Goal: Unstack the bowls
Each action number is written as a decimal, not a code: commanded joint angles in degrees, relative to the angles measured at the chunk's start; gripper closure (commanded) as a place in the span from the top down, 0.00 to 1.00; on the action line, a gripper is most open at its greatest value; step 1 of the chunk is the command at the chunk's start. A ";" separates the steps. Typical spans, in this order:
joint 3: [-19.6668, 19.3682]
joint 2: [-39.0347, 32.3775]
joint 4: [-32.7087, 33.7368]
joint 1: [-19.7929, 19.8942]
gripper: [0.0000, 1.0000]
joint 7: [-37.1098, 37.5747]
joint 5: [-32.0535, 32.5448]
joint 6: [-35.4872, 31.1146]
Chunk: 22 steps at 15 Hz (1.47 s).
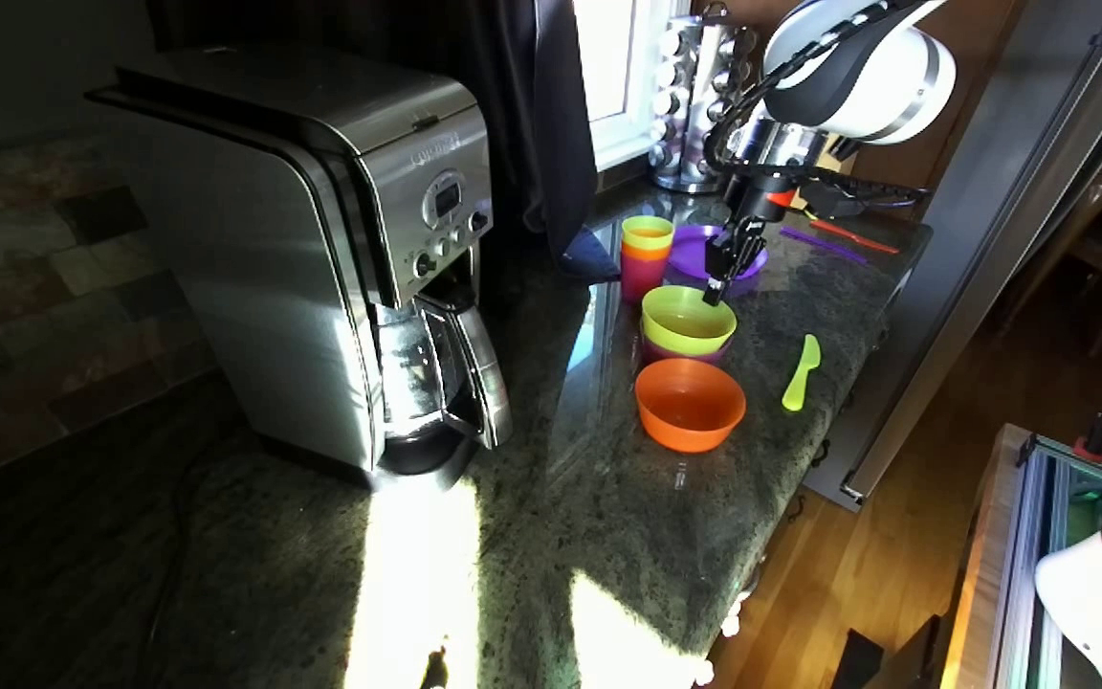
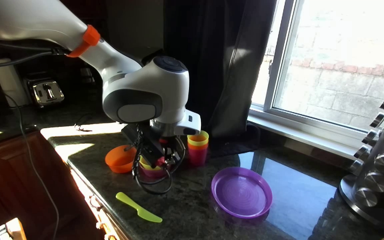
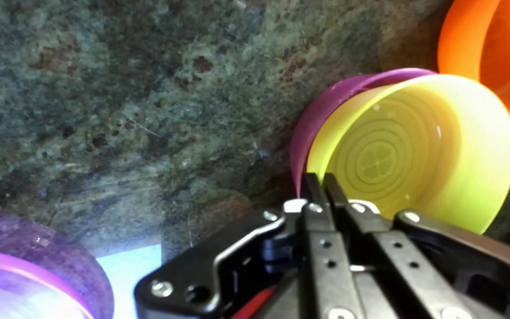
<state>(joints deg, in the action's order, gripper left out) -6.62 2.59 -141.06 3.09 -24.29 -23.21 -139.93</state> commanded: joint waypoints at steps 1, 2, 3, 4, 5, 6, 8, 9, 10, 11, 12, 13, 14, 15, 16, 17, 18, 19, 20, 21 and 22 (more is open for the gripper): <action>-0.71 5.62 -2.91 1.11 0.01 -3.39 0.68 2.39; -1.04 6.99 -3.49 1.29 0.01 -4.05 1.34 2.79; -1.54 8.87 -4.24 1.57 0.01 -4.88 2.20 3.62; -2.06 10.44 -4.81 1.82 0.01 -5.42 3.18 4.40; -2.56 12.08 -5.42 2.21 0.01 -5.37 5.33 5.33; -3.29 13.61 -5.86 2.42 0.01 -6.18 6.39 6.41; -4.86 16.49 -6.63 3.05 0.01 -7.33 9.43 8.82; -5.56 17.67 -6.87 3.51 0.01 -7.61 11.20 9.85; -6.28 18.62 -6.99 3.94 0.01 -8.07 12.92 10.67; -7.31 18.94 -6.89 4.32 0.01 -9.12 14.15 11.31; -8.35 19.07 -6.71 4.45 0.01 -10.28 14.63 11.79; -9.20 18.82 -6.53 4.69 0.01 -11.31 15.18 11.42; -10.30 17.85 -6.04 4.59 0.01 -12.93 14.86 11.16; -11.19 16.85 -5.69 4.57 0.01 -14.36 14.50 10.62; -12.00 15.92 -5.46 4.35 0.01 -16.21 13.98 10.07; -12.55 14.90 -5.19 4.18 0.01 -17.79 13.67 9.70; -12.95 13.87 -5.03 4.14 0.01 -19.41 13.64 9.25; -13.23 12.86 -4.76 4.16 0.01 -20.88 13.57 9.15; -13.38 11.49 -4.29 4.29 0.01 -21.81 13.53 9.62; -13.37 10.44 -4.04 4.49 0.01 -22.47 13.49 9.56; -13.46 9.26 -3.75 4.61 0.01 -23.30 13.13 9.61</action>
<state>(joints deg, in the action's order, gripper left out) -19.47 15.81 -146.00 7.55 -44.32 -9.41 -129.56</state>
